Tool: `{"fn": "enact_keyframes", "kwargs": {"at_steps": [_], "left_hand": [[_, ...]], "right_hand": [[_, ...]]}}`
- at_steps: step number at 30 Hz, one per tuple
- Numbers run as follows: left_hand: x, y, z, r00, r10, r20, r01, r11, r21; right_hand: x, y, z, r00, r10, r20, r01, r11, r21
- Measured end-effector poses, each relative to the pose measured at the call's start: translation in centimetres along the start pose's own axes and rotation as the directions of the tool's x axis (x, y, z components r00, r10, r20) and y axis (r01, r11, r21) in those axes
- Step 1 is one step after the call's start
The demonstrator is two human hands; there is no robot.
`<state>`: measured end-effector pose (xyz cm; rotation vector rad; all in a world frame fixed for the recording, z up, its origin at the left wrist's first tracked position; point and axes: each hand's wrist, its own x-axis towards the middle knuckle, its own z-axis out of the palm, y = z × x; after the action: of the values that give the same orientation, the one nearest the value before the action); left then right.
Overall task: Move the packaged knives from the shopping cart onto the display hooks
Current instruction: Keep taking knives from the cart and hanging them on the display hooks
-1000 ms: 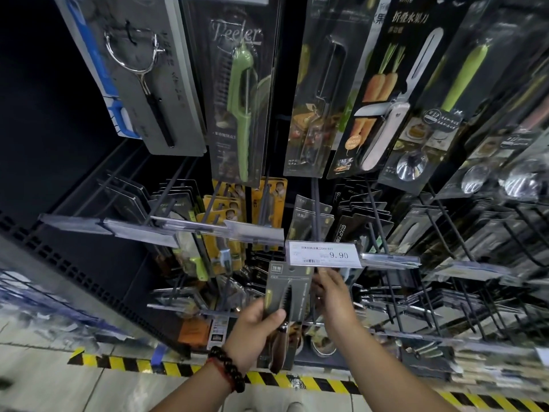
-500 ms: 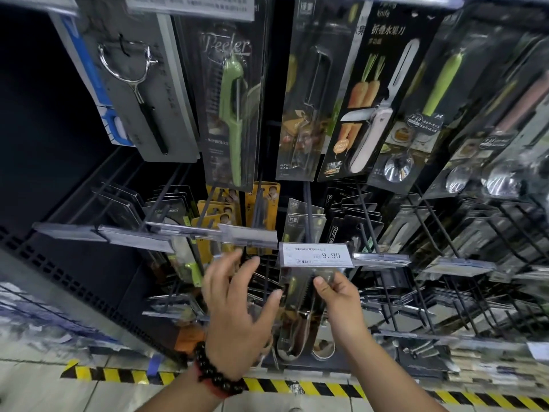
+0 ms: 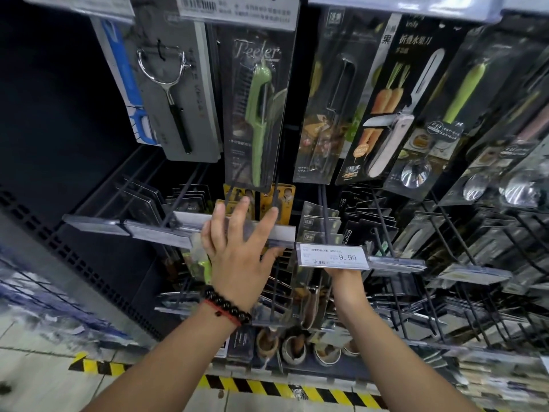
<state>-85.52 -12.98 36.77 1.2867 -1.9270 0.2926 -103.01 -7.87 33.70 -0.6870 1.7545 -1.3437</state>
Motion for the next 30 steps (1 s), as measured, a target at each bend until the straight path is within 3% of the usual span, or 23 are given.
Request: {"fn": "enact_keyframes", "kwargs": {"at_steps": [4,9,12,19,23,26,28,30], "left_hand": [[0.0,-0.1,0.2,1.0,0.016,-0.018,-0.016,1.0,0.019],[-0.1,-0.3,0.4,0.998,0.036,-0.052,-0.034,0.999,0.03],[-0.1,-0.5,0.5,0.997,0.048,-0.055,-0.047,0.999,0.024],[-0.7,-0.8,0.5,0.995,0.082,-0.055,-0.082,0.997,-0.008],[-3.0,-1.6,0.3,0.988,0.108,-0.106,-0.13,0.965,-0.227],[-5.8,-2.8,0.1,0.984,0.132,-0.116,-0.166,0.919,-0.358],[-7.4,-3.4,-0.3,0.989,0.134,-0.059,-0.146,0.899,-0.413],[-8.8,-3.7,-0.7,0.988,0.102,0.116,-0.044,0.905,-0.422]], "right_hand": [[1.0,-0.8,0.4,0.994,0.105,0.013,-0.106,0.993,0.053],[1.6,-1.8,0.7,0.996,0.09,0.01,-0.09,0.97,0.227],[1.3,-2.3,0.8,0.996,0.084,-0.007,-0.079,0.967,0.242],[1.9,0.5,0.2,0.992,0.124,-0.014,-0.124,0.992,-0.003],[1.1,2.9,-1.1,0.984,0.119,-0.133,-0.116,0.993,0.029],[-0.6,4.1,-1.7,0.98,0.06,-0.187,-0.085,0.988,-0.131],[-1.9,4.0,-1.6,0.987,-0.041,-0.153,0.0,0.966,-0.257],[-3.5,3.7,-1.1,0.985,-0.157,-0.075,0.115,0.912,-0.394]]}}
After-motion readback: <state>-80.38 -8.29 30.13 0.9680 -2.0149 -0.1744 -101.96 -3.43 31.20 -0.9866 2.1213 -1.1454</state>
